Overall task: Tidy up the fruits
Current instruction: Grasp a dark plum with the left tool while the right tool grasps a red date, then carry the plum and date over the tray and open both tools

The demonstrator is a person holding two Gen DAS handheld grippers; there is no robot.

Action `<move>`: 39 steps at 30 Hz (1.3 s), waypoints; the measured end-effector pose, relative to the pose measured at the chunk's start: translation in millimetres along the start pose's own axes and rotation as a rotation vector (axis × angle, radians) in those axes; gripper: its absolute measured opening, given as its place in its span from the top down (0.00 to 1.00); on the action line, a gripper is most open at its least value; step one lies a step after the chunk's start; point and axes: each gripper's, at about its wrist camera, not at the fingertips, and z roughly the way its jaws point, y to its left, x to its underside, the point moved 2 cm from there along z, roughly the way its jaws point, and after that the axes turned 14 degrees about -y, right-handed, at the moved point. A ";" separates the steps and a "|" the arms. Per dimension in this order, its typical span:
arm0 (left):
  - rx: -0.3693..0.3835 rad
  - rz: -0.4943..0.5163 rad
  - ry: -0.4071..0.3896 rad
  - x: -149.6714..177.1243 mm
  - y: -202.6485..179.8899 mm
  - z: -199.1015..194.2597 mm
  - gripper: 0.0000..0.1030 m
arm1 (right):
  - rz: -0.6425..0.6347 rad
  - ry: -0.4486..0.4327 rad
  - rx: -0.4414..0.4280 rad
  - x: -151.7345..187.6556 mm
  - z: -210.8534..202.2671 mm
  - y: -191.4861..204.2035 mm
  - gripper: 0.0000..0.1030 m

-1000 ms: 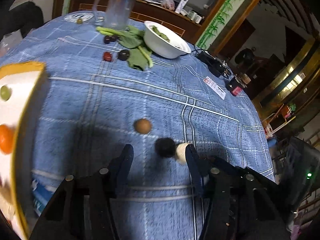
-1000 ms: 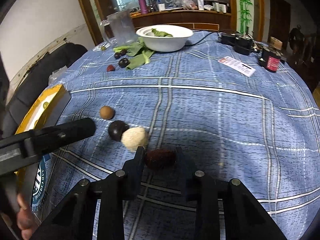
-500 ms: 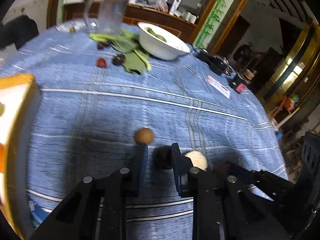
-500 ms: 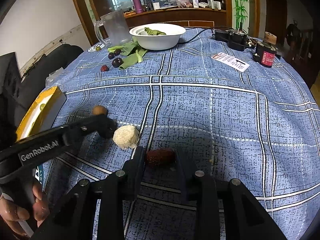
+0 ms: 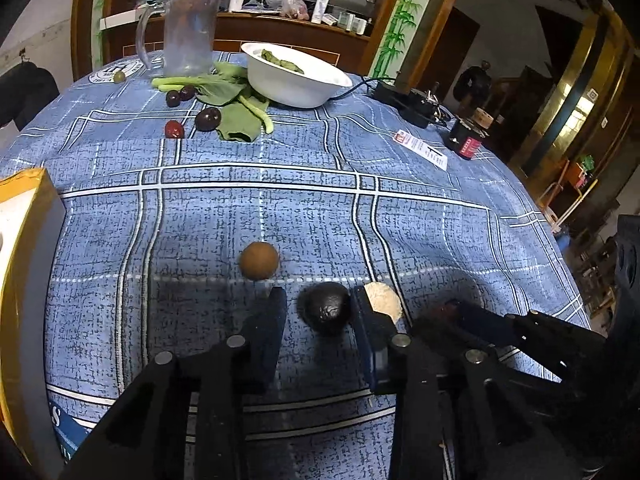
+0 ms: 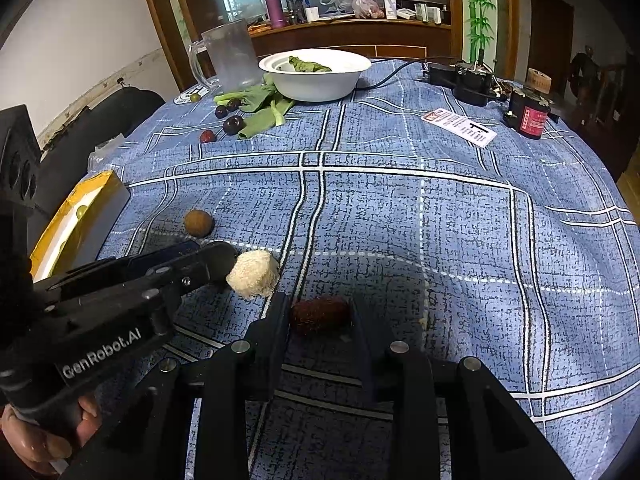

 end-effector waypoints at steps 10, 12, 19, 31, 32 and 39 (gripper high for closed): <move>0.020 -0.038 -0.013 -0.4 4.2 -7.6 0.81 | 0.021 -0.001 -0.023 1.4 -3.5 1.7 0.69; 0.007 -0.039 -0.023 -1.6 5.6 -9.5 0.81 | 0.023 -0.002 -0.026 1.5 -3.9 2.5 0.69; 0.002 -0.046 -0.047 -2.8 5.5 -18.2 0.81 | 0.010 -0.020 -0.035 -0.6 -5.2 6.9 0.69; -0.094 -0.180 -0.193 -1.7 56.4 -133.7 0.80 | -0.060 -0.085 -0.047 2.5 -17.9 26.8 0.69; -0.116 -0.191 -0.209 -1.4 66.2 -147.1 0.80 | -0.062 -0.087 -0.050 3.4 -19.3 28.8 0.69; -0.268 -0.270 -0.290 5.7 132.1 -217.3 0.80 | -0.076 -0.103 -0.103 -0.9 -36.1 58.2 0.69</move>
